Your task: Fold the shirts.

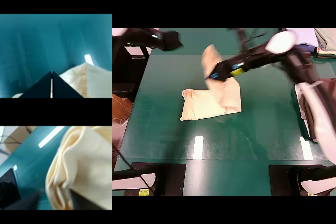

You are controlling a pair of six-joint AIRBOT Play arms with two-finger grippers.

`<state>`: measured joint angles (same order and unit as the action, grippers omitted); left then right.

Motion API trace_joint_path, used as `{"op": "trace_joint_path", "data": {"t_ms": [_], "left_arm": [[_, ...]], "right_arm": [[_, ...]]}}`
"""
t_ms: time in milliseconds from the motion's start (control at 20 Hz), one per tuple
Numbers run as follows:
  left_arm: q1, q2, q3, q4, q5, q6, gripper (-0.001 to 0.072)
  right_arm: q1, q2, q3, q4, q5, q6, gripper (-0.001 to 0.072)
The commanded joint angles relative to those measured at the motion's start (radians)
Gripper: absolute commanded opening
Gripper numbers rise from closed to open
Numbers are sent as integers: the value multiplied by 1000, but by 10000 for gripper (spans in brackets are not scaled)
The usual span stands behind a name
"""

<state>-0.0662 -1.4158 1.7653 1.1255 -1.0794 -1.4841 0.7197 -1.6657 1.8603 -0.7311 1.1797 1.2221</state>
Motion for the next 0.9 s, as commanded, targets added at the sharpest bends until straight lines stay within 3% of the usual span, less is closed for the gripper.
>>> {"op": "trace_joint_path", "data": {"t_ms": [0,150,350,550,650,750,850], "left_arm": [[108,97,4,27,-64,0,27],[119,102,2,38,-112,4,27],[119,101,2,38,-137,8,27],[115,101,2,24,-168,26,27],[108,101,2,18,-166,27,27],[92,98,2,22,-154,31,26],[66,97,2,23,-140,53,27]], "right_arm": [[126,-192,161,23,4,-35,639],[104,-225,184,-13,100,-34,620],[-61,-108,-33,-111,122,-24,619],[-304,12,-339,-139,82,105,593],[-404,29,-471,-107,29,133,597],[-455,11,-542,-34,7,132,678],[-458,-33,-566,37,-8,131,677]]}}
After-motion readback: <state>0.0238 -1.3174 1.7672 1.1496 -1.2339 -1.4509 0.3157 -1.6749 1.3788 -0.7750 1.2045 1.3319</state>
